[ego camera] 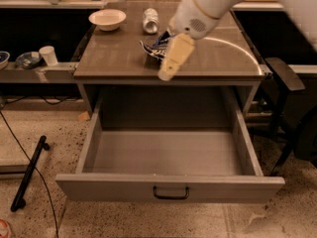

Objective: Place blue chip bag into top drawer

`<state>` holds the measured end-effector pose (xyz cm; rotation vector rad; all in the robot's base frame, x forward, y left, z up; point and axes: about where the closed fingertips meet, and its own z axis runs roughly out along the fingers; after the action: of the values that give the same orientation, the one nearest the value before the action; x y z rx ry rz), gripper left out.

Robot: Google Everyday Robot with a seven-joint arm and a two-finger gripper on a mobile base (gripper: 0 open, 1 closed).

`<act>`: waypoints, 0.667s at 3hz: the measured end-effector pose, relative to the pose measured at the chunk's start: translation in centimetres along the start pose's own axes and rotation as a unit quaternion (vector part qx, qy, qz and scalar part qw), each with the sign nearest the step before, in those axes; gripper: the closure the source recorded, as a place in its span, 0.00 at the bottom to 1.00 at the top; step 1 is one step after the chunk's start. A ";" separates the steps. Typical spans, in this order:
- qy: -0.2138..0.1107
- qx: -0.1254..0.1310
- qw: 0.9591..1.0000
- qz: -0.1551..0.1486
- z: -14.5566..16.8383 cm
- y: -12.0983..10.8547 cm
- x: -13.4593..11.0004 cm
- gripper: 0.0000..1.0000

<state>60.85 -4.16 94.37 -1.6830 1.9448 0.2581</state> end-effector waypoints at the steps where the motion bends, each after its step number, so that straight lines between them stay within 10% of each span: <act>1: -0.044 0.011 0.999 0.002 6.9 -3.6 -3.4 0.00; 2: -0.061 0.044 0.997 0.017 10.9 -6.7 -4.3 0.00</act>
Offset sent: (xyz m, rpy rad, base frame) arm 0.1536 0.0982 -0.0794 0.1702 -0.1512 -0.1253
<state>70.62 3.43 88.92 -1.5429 1.8692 0.2782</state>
